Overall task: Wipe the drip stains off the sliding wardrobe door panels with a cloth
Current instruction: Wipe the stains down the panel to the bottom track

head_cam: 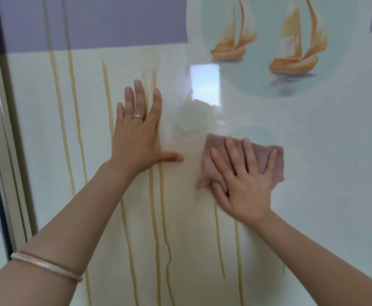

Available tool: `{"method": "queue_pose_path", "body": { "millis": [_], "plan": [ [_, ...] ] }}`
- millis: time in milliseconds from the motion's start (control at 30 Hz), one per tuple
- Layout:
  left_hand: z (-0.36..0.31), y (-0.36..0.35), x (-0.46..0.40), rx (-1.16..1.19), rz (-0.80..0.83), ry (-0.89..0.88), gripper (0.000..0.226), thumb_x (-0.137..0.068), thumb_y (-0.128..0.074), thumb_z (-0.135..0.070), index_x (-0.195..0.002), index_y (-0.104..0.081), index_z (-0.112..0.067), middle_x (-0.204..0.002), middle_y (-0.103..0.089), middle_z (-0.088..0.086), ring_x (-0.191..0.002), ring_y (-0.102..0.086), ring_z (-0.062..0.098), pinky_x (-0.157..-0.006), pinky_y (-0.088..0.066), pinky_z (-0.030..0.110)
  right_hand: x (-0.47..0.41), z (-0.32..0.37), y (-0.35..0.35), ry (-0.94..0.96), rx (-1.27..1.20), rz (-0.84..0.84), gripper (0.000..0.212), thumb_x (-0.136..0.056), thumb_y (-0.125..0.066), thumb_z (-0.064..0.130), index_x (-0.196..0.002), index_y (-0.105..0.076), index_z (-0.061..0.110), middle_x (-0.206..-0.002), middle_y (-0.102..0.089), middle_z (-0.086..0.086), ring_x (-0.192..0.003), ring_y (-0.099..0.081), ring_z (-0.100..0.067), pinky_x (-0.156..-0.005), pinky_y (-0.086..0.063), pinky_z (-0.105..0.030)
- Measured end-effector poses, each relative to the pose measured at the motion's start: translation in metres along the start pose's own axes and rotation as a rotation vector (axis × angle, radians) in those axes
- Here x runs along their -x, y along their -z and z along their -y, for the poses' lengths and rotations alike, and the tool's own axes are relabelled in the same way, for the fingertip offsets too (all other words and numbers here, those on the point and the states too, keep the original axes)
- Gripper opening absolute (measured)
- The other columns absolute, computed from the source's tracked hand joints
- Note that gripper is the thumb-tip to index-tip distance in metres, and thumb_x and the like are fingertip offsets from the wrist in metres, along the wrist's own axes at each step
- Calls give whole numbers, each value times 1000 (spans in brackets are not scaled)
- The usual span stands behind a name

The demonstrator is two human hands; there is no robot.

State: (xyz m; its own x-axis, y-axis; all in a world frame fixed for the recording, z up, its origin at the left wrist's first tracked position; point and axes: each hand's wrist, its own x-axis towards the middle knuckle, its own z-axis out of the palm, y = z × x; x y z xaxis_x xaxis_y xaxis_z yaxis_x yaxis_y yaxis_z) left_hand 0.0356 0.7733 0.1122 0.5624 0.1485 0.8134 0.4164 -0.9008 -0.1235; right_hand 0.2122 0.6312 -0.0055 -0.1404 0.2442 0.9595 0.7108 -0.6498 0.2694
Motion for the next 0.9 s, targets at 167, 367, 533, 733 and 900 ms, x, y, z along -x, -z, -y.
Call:
{"method": "queue_pose_path", "body": {
  "millis": [167, 367, 533, 733, 900],
  "plan": [
    [-21, -26, 56, 14, 14, -52, 137, -43, -47, -84, -148, 12, -17, -150, 23, 21, -139, 22, 36, -110, 13, 43, 32, -15, 11, 131, -14, 67, 57, -97, -27, 52, -150, -27, 29, -161, -17, -2, -149, -5, -24, -105, -6, -74],
    [-40, -75, 76, 38, 34, -33, 138, -44, -67, -76, -146, 11, -25, -152, 18, 12, -140, 18, 27, -110, 20, 35, -6, -2, 0, -90, -59, -37, 52, -99, -31, 45, -146, -40, 24, -152, -37, -11, -141, -23, -36, -103, -3, -74],
    [-39, -77, 76, 56, -58, -61, 127, -53, -32, -93, -149, -7, -13, -154, -3, 25, -141, 3, 39, -112, 7, 43, 113, 23, -1, 165, -65, 150, 52, -98, -25, 51, -146, -31, 33, -162, -13, 4, -149, -9, -26, -108, 0, -70],
    [-41, -72, 76, 41, 5, -54, 134, -48, -43, -88, -149, 0, -12, -153, 4, 25, -140, 8, 40, -111, 7, 46, 87, 2, 9, 143, -94, 112, 51, -98, -28, 49, -147, -30, 32, -158, -21, -1, -149, -5, -24, -106, 2, -70],
    [-43, -72, 77, 39, -4, -55, 133, -50, -49, -85, -149, -3, -9, -153, 3, 27, -141, 6, 42, -111, 6, 47, 48, 17, -1, -86, -107, 31, 50, -100, -28, 46, -145, -38, 27, -152, -36, -8, -142, -21, -34, -105, -3, -72]
  ]
}}
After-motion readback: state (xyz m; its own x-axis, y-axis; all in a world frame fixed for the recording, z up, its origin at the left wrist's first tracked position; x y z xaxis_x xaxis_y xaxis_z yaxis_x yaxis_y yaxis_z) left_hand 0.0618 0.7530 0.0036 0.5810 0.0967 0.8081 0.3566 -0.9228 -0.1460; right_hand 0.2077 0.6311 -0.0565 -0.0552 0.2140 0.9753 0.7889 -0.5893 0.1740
